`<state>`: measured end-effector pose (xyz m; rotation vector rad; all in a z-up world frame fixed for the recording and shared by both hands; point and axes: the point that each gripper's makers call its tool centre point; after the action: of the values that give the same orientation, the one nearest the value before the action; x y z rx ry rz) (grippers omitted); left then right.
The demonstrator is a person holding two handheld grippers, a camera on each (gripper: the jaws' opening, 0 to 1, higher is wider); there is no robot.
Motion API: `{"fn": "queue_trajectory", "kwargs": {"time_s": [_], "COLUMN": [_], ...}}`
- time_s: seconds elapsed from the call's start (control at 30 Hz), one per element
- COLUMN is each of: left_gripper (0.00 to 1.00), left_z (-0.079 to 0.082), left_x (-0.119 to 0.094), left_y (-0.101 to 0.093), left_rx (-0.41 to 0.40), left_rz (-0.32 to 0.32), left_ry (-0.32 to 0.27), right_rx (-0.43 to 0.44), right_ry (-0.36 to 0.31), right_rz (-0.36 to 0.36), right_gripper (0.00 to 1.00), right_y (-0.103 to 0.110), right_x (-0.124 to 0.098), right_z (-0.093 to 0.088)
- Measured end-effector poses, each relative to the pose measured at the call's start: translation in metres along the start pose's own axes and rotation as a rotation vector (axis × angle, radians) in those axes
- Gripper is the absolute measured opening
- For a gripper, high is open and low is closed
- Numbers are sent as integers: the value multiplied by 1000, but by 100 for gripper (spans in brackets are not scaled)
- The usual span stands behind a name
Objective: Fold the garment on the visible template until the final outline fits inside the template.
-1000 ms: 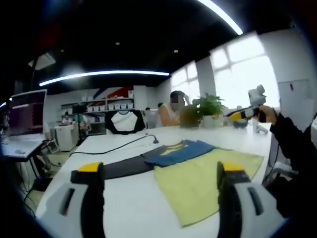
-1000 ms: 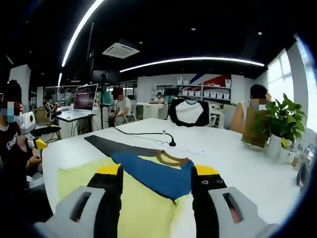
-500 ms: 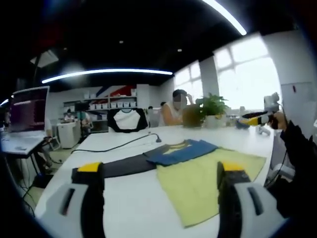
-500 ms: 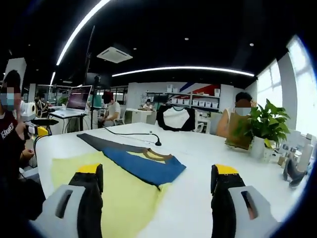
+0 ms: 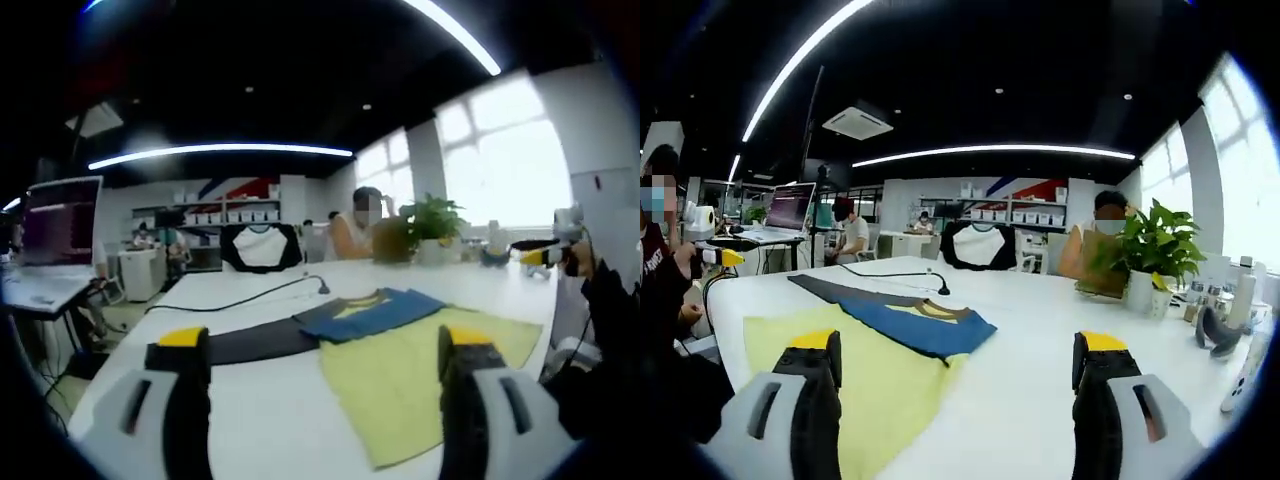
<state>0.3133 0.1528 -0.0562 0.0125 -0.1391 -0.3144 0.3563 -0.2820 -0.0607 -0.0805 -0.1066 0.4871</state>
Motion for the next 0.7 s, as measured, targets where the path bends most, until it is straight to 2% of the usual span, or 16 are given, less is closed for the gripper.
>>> {"fn": "queue_trajectory", "kwargs": {"time_s": [0.23, 0.3, 0.4, 0.7], "left_gripper": [100, 100, 100, 100], "left_z": [3, 3, 1, 11], "left_x": [2, 2, 1, 8], "left_y": [4, 6, 11, 29], "left_rx": [14, 22, 20, 16], "left_rz": [17, 26, 40, 65], "left_ry": [-22, -24, -22, -27], "right_rx": [0, -28, -29, -38], "right_ry": [-28, 19, -2, -38], "right_rz": [-68, -68, -85, -149], "right_gripper": [99, 99, 99, 99], "right_y": [-12, -14, -15, -30], "right_x": [-26, -29, -34, -58], "right_z": [-9, -15, -10, 3]}}
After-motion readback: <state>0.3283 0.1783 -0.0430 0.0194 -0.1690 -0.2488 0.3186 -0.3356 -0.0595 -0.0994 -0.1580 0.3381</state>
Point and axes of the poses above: the point that each gripper's makers call its tool centre point, and the gripper's own axes: x roughly forward along the fingers, y roughly to its left, z roughly out of its top, and after that the axes turned 8 degrees about -y, right-handed
